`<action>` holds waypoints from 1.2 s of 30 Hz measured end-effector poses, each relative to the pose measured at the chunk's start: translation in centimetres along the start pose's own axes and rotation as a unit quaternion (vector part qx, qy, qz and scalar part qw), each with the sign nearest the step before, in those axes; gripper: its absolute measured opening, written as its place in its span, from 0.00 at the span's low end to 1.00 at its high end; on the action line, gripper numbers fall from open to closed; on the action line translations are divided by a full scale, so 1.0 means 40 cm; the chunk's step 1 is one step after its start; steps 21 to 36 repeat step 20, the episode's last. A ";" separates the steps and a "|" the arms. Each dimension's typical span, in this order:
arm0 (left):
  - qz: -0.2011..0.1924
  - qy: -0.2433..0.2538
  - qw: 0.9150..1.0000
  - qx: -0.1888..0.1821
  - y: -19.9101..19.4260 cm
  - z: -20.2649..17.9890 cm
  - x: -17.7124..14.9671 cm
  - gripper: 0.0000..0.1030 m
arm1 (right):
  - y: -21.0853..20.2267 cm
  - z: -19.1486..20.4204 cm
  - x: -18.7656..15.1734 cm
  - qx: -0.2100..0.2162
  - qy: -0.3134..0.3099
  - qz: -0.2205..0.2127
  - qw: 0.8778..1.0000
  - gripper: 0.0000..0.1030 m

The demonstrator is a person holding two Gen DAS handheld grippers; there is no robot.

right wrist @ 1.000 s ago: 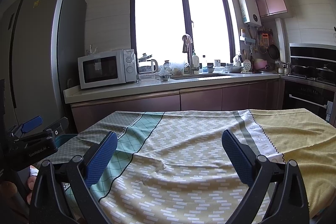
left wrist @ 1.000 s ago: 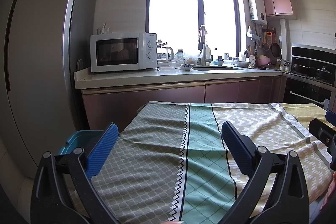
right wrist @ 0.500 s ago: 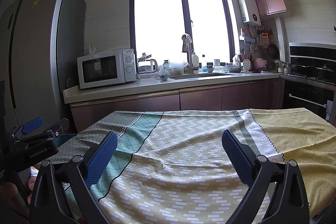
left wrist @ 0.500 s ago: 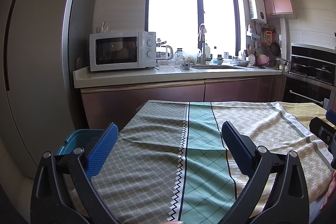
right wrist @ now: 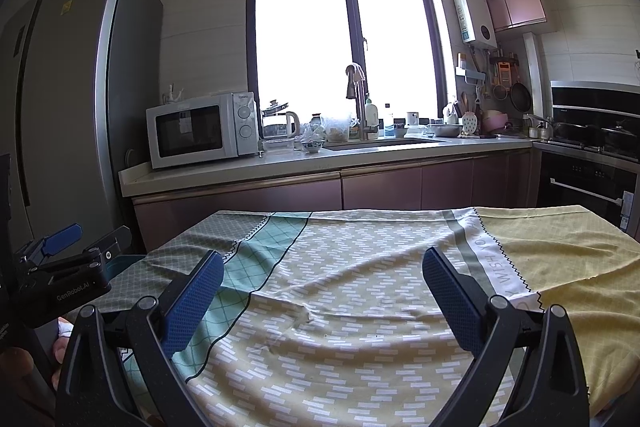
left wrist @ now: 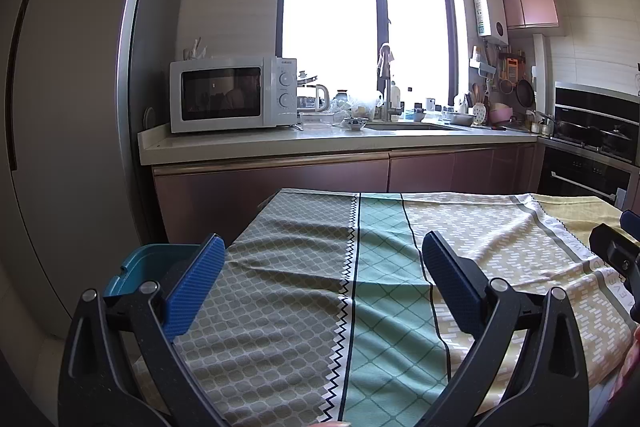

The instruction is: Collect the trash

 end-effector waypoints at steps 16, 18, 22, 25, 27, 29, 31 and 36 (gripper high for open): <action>0.056 0.012 0.998 -0.006 0.071 -0.035 -0.032 0.94 | 0.028 -0.050 -0.022 -0.007 0.012 0.014 1.000 0.93; 0.087 0.014 0.996 -0.009 0.117 -0.047 -0.046 0.94 | 0.041 -0.086 -0.035 -0.013 0.017 0.026 0.999 0.93; 0.119 0.018 0.993 -0.007 0.169 -0.060 -0.061 0.94 | 0.062 -0.139 -0.057 -0.019 0.029 0.051 0.998 0.94; 0.119 0.018 0.993 -0.007 0.169 -0.060 -0.061 0.94 | 0.062 -0.139 -0.057 -0.019 0.029 0.051 0.998 0.94; 0.119 0.018 0.993 -0.007 0.169 -0.060 -0.061 0.94 | 0.062 -0.139 -0.057 -0.019 0.029 0.051 0.998 0.94; 0.119 0.018 0.993 -0.007 0.169 -0.060 -0.061 0.94 | 0.062 -0.139 -0.057 -0.019 0.029 0.051 0.998 0.94; 0.119 0.018 0.993 -0.007 0.169 -0.060 -0.061 0.94 | 0.062 -0.139 -0.057 -0.019 0.029 0.051 0.998 0.94; 0.119 0.018 0.993 -0.007 0.169 -0.060 -0.061 0.94 | 0.062 -0.139 -0.057 -0.019 0.029 0.051 0.998 0.94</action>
Point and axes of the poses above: each gripper's, at about its wrist camera, not at the fingertips, and y roughly the way its jaws point, z to its left, x to its top, the point moved 10 cm from there along y, roughly the way its jaws point, and after that the axes turned 12 degrees about -y, right-handed, at the moved point
